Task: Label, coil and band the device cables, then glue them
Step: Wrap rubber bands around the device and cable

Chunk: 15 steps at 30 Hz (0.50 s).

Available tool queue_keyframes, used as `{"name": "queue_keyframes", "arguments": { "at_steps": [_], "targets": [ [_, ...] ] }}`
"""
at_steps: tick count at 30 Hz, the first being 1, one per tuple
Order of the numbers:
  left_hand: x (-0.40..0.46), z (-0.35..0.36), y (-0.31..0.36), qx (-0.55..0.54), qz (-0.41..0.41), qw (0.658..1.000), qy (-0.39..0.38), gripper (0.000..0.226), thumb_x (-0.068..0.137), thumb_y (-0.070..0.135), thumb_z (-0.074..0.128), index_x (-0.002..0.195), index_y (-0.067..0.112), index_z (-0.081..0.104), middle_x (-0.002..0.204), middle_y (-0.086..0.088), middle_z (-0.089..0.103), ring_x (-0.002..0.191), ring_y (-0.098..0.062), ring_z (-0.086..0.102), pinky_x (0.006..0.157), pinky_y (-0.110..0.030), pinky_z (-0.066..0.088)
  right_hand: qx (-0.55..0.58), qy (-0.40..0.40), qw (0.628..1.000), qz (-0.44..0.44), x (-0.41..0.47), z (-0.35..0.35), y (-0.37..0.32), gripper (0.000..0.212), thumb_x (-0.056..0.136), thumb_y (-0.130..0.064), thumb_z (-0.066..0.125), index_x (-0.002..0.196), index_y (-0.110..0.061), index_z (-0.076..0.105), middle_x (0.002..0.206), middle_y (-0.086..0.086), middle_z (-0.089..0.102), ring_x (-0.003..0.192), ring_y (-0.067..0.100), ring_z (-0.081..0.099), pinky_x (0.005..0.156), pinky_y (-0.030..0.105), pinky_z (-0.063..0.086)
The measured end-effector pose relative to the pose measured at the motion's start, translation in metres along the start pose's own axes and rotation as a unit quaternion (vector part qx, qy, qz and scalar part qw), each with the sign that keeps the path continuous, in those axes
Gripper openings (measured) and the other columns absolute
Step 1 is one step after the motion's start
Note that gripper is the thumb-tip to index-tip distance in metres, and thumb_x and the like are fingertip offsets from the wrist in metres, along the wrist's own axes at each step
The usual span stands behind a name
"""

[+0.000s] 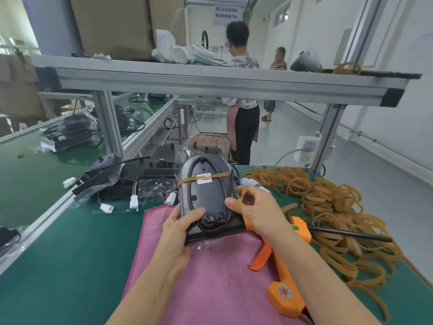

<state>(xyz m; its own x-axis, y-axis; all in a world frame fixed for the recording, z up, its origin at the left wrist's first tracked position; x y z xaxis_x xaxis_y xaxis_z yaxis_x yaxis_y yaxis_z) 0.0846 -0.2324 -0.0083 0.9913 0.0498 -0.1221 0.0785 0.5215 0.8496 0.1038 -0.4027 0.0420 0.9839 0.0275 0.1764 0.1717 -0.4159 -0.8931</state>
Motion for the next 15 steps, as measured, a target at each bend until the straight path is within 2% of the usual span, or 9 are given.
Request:
{"name": "queue_keyframes", "arguments": {
  "at_steps": [2,3,5,7,12,15],
  "targets": [
    [0.001,-0.003,0.001,0.007,0.006,1.000,-0.008,0.054,0.059,0.012,0.071,0.112,0.005,0.065,0.102,-0.021,0.072,0.076,-0.028,0.070,0.057,-0.033,0.057,0.064,-0.068,0.994,0.063,-0.001,0.004,0.005,0.015,0.086,-0.030,0.071,0.079,-0.022,0.060,0.069,-0.019,0.066,0.068,-0.009,0.062,0.060,0.001,0.043],
    [0.002,-0.003,0.002,0.013,0.008,1.000,-0.014,0.053,0.059,0.011,0.071,0.111,0.006,0.065,0.101,-0.020,0.072,0.076,-0.028,0.070,0.057,-0.032,0.057,0.083,-0.107,0.987,0.091,-0.003,0.006,0.008,0.016,0.088,-0.032,0.069,0.085,-0.017,0.064,0.080,-0.013,0.072,0.079,-0.004,0.068,0.072,0.007,0.049],
    [0.001,-0.004,0.002,0.023,0.005,0.999,-0.027,0.049,0.060,0.010,0.071,0.109,0.006,0.066,0.098,-0.020,0.073,0.074,-0.027,0.071,0.056,-0.032,0.057,0.093,-0.168,0.972,0.133,-0.006,0.009,0.015,0.036,0.090,-0.038,0.063,0.104,-0.005,0.067,0.101,0.008,0.074,0.102,0.018,0.069,0.097,0.029,0.050],
    [0.000,-0.005,0.001,0.032,-0.002,0.999,-0.035,0.045,0.061,0.008,0.071,0.107,0.005,0.067,0.096,-0.020,0.073,0.072,-0.027,0.071,0.055,-0.032,0.056,0.134,-0.202,0.956,0.167,-0.011,0.012,0.019,0.042,0.091,-0.035,0.061,0.113,0.001,0.064,0.110,0.014,0.072,0.109,0.025,0.066,0.103,0.035,0.047],
    [0.000,-0.008,-0.002,0.065,-0.003,0.997,-0.030,0.039,0.067,0.003,0.070,0.105,0.004,0.067,0.094,-0.020,0.074,0.070,-0.028,0.070,0.057,-0.034,0.058,0.234,-0.218,0.926,0.202,-0.017,0.016,0.027,0.036,0.094,-0.022,0.059,0.118,0.003,0.061,0.115,0.017,0.069,0.111,0.026,0.065,0.098,0.031,0.050],
    [-0.001,-0.005,-0.007,0.054,-0.008,0.998,-0.024,0.043,0.067,0.010,0.071,0.109,0.002,0.066,0.096,-0.021,0.073,0.073,-0.027,0.071,0.059,-0.033,0.059,0.263,-0.158,0.928,0.212,-0.016,0.021,0.029,0.028,0.092,-0.017,0.062,0.112,0.002,0.066,0.105,0.018,0.073,0.092,0.024,0.070,0.077,0.026,0.056]
  ]
}}
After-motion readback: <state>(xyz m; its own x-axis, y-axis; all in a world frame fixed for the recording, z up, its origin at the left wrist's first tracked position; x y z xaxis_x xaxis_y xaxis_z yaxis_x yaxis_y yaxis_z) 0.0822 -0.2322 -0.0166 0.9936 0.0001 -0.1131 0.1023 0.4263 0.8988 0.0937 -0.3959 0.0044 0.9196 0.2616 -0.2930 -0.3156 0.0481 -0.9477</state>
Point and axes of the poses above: each hand's wrist, its own x-axis towards the middle knuckle, its own z-axis out of the palm, y = z × x, the point moved 4 cm from there along x, towards the middle knuckle
